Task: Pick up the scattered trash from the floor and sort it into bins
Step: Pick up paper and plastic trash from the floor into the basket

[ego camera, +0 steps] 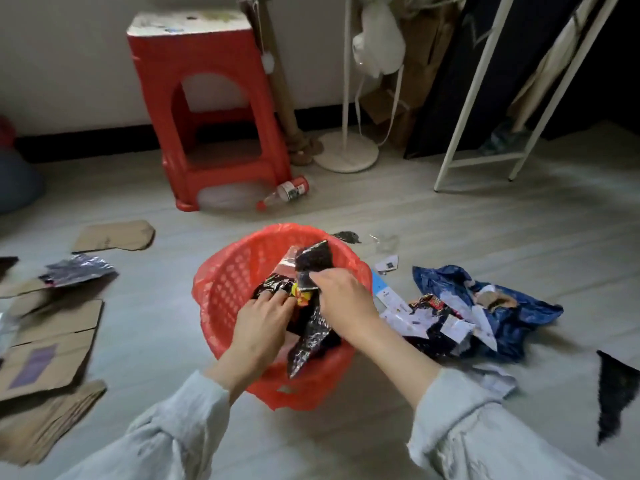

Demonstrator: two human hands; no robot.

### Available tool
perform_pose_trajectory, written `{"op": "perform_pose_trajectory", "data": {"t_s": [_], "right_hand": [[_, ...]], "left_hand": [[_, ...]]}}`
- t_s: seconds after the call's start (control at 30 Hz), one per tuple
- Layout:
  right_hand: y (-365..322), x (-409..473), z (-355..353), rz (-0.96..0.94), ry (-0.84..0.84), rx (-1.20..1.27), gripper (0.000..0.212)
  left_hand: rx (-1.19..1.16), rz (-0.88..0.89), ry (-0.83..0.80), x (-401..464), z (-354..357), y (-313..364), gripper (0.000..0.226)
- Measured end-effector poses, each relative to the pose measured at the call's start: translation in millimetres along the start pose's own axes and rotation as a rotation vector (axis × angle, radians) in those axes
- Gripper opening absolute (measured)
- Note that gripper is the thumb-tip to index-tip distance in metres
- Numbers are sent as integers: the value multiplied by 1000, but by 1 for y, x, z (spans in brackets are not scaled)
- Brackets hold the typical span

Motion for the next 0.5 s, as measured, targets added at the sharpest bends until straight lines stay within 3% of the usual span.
{"op": "perform_pose_trajectory", "data": {"t_s": [0.07, 0.23, 0.37, 0.5], "right_hand": [[-8, 4, 57, -69, -185, -120, 45], [27, 12, 136, 115, -642, -267, 67], [36, 18, 164, 81, -749, -501, 74], [36, 21, 177, 52, -794, -596, 78]], "left_hand": [[23, -69, -219, -1, 43, -13, 36], [-53, -138, -816, 2, 115, -47, 54], [-14, -136, -1008, 2, 152, -55, 55], [59, -79, -1056, 2, 175, -55, 55]]}}
Point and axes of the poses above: each hand's wrist, its own x-axis towards the middle knuckle, its own z-axis out of the palm, y = z × x, the point moved 10 cm from there along x, towards the middle knuckle, and after that the axes turned 7 degrees about -x, right-handed, at the moved point
